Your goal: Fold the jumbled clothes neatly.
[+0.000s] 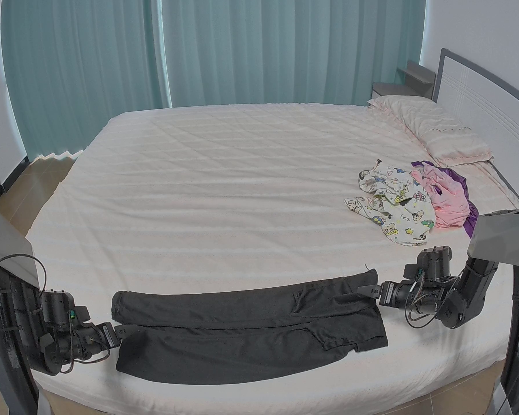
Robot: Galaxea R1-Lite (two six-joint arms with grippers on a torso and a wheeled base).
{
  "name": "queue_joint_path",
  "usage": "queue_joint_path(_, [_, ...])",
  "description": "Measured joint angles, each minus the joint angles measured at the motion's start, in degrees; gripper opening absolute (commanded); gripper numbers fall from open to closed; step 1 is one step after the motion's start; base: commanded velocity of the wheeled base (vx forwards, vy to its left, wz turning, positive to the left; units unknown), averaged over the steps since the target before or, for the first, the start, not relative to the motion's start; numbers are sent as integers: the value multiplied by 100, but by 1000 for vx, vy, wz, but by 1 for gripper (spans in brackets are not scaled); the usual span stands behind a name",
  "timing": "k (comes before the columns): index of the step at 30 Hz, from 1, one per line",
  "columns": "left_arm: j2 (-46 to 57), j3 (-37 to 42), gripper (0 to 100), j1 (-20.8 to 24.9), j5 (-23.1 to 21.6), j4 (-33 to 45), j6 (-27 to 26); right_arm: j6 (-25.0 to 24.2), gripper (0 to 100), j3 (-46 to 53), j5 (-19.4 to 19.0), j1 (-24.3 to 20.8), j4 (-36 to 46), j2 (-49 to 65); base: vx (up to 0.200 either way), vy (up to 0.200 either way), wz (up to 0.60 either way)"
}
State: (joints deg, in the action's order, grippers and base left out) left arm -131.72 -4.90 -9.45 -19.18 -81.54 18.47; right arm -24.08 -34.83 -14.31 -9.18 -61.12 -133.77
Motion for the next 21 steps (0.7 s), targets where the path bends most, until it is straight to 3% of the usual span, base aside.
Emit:
queue_joint_path(5, [-351,312,100,240,180,-479,-93,-4,100,5,0,-7,-2,0,0,0,0])
queue_joint_path(13, [-701,385,100,579,758,-569,-90,-9,100,2,0,-13,-2,2,0,0,0])
queue_joint_path(14, [-723,385,0,610,768,-569,-84,-9,100,0,0,-13,-2,2,0,0,0])
queue_joint_path(21, [-792,389,0,669,790,-569,-51,-17,100,-6,2,-13,-2,0,0,0,0])
